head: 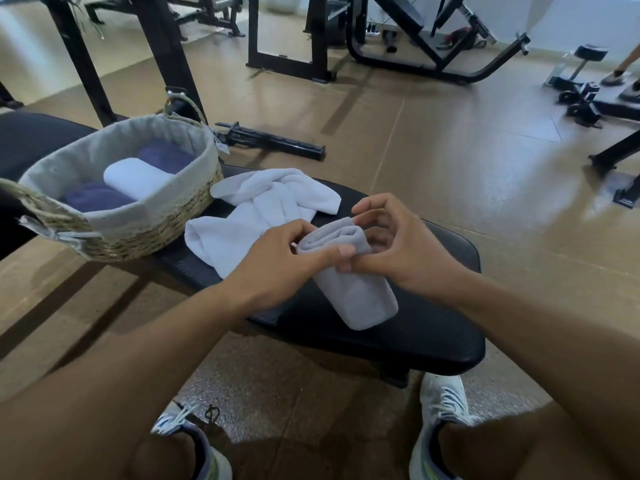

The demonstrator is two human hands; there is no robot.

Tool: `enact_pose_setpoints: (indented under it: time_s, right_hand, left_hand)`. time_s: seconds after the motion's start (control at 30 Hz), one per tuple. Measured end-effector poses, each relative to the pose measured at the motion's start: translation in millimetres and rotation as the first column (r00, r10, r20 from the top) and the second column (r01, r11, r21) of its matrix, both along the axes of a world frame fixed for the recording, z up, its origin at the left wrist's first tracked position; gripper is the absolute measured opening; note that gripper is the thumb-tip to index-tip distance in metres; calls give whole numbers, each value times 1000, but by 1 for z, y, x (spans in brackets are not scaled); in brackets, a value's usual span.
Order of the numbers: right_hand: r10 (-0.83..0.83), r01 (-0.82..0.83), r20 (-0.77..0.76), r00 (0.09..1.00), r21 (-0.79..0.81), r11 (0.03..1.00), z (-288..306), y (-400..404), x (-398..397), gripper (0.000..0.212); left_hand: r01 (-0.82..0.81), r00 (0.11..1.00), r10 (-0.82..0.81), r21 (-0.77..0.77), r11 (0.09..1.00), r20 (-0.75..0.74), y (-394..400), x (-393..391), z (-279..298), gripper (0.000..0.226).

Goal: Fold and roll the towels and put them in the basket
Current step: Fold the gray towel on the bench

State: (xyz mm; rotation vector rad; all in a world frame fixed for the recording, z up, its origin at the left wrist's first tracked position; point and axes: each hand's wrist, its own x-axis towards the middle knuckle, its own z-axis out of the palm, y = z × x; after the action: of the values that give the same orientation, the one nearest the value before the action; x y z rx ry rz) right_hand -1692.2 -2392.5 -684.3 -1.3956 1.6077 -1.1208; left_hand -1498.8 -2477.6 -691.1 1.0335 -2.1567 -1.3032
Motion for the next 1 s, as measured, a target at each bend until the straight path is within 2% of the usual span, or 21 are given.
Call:
enact_pose_setpoints:
  time_s: [0.13, 0.27, 0.43, 0.57, 0.67, 0.83, 0.93, 1.0]
  right_hand:
    - [60, -59, -32, 998, 23, 998, -7, -5, 1, 67]
    - [174, -169, -71, 982, 77, 983, -10, -11, 11, 47]
    - [127, -125, -58, 990, 33, 992, -5, -25, 27, 31]
    - [87, -86, 7, 996, -80, 993, 1, -38, 52, 29]
    - [62, -55, 50, 997, -128, 990, 3, -55, 78, 19]
    - [39, -33, 50, 998, -128, 991, 8, -97, 123, 9]
    - [49, -47, 15, 999, -114, 992, 8, -128, 146, 8]
    - [49, -46, 24, 999, -132, 990, 14, -152, 162, 11]
  left_hand:
    - [-11, 1000, 10, -65, 998, -14, -7, 3, -7, 29]
    - [-85, 993, 84, -10, 996, -83, -15, 7, -11, 25]
    - [-213, 945, 239, 133, 968, -224, -30, 18, -8, 36]
    - [-401, 860, 406, 84, 912, -309, -33, 30, -1, 35]
    - [-501, 810, 487, 48, 864, -326, -42, 45, 3, 35]
    - [-687, 686, 650, 4, 727, -327, -70, 89, 10, 32]
    - [-808, 589, 742, -213, 549, -319, -90, 120, 10, 30]
    - [-816, 555, 779, -373, 442, -290, -102, 140, 9, 39]
